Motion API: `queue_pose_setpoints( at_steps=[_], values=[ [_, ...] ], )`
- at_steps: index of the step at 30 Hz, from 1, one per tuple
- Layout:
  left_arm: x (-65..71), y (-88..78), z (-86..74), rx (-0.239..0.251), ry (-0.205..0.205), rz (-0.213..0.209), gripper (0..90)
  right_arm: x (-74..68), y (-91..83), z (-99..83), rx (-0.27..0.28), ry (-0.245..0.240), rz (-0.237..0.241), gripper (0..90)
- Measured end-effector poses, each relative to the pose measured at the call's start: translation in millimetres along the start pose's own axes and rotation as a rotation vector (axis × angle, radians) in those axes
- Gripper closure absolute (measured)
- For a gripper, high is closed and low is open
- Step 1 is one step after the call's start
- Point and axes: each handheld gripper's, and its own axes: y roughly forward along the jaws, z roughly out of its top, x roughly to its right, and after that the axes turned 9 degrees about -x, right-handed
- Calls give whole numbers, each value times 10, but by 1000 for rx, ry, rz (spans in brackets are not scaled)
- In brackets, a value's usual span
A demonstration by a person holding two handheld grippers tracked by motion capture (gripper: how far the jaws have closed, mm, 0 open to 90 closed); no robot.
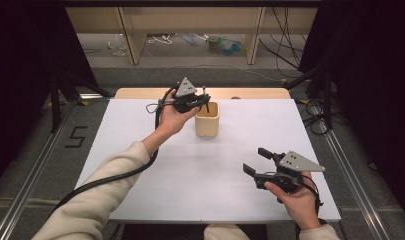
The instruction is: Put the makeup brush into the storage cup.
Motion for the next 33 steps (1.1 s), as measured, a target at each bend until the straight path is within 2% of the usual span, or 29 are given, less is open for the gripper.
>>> queue_pose_setpoints(
  at_steps=[1, 6, 13, 15, 22, 23, 33],
  values=[
    [1, 1, 0, 0, -2, -1, 834, 0, -4, 1, -2, -5, -11, 228],
    [2, 14, -12, -3, -1, 1, 834, -1, 3, -1, 3, 2, 4, 228],
    [10, 37, -30, -10, -3, 0, 834, 0, -4, 1, -2, -5, -10, 229],
    [11, 44, -33, -14, 1, 0, 834, -1, 5, -2, 3, 3, 5, 229],
    [10, 57, -40, -19, 3, 1, 834, 0, -3, 0, -3, -5, -8, 229],
    [11, 59, -41, -19, 2, 0, 834, -2, 5, -2, 3, 3, 6, 229],
    [18, 85, -61, -26, 0, -2, 834, -2, 4, -1, 2, 1, 5, 229]
  ],
)
